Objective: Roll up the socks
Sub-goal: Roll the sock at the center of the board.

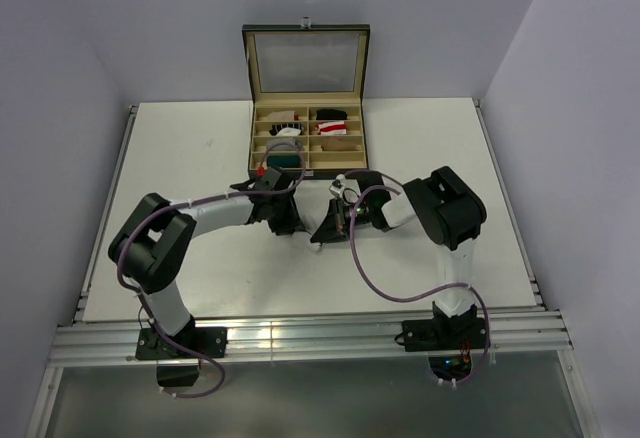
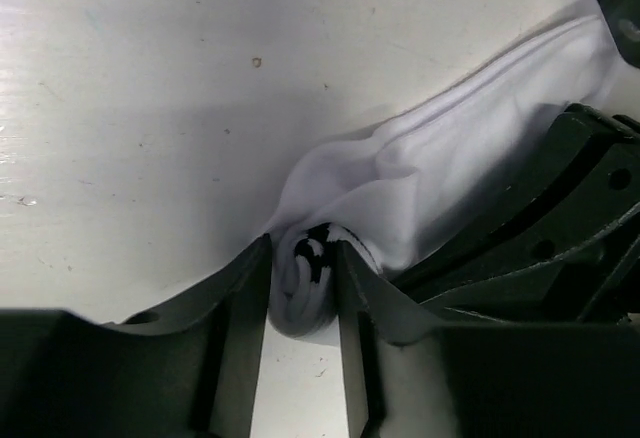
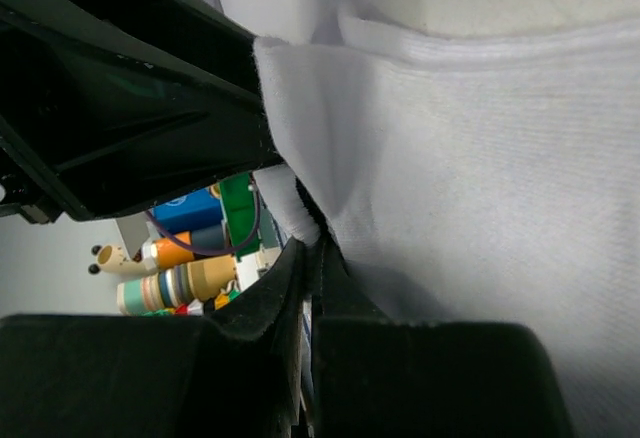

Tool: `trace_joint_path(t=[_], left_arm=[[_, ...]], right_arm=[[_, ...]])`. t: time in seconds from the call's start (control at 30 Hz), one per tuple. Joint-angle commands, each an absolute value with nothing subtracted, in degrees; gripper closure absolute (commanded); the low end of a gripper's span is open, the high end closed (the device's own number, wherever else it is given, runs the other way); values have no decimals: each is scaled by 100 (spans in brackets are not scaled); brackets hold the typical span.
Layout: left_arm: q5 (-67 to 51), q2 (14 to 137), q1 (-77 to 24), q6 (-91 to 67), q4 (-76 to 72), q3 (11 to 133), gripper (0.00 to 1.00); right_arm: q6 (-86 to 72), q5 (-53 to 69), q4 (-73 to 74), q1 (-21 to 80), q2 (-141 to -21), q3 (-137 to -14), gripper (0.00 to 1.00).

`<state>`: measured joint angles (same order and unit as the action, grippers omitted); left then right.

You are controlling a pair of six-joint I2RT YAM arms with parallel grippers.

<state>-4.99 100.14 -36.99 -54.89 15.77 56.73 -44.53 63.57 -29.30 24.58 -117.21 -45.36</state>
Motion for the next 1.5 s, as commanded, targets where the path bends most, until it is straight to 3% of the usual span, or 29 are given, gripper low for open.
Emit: trace_joint_path(t=[0.0,0.17,0.27,0.5,0.7,0.9,1.3,1.47], left_arm=[[-483,10256,-3779,-5081,2091,5845,68],[-457,10616,-3779,-4563,2776,6239,88],[-431,10915,-3788,-4184,3232,6573,99],[-237,11452,-3867,-3569,4060,7347,99],[-158,11628,-3902,-3375,4359,7690,99],[-185,11751,-3911,-3278,4491,7919,99],[-229,11865,-3902,-3217,4579,8086,99],[-290,11909,-3911,-3208,4588,8121,99]], right_arm=[[-3850,5309,-2066,2435,-11681,-4439,100],[-3657,5002,-1995,2435,-11330,-4351,100],[-3350,4686,-1908,2478,-10952,-4289,94],[-2471,3263,-1337,2890,-9705,-4078,65],[-1451,908,-791,3822,-8509,-4052,50],[-757,-902,-677,5009,-8463,-4157,49],[-193,-2381,-360,6239,-9570,-4693,50],[-158,-3004,-308,6486,-9931,-4781,63]])
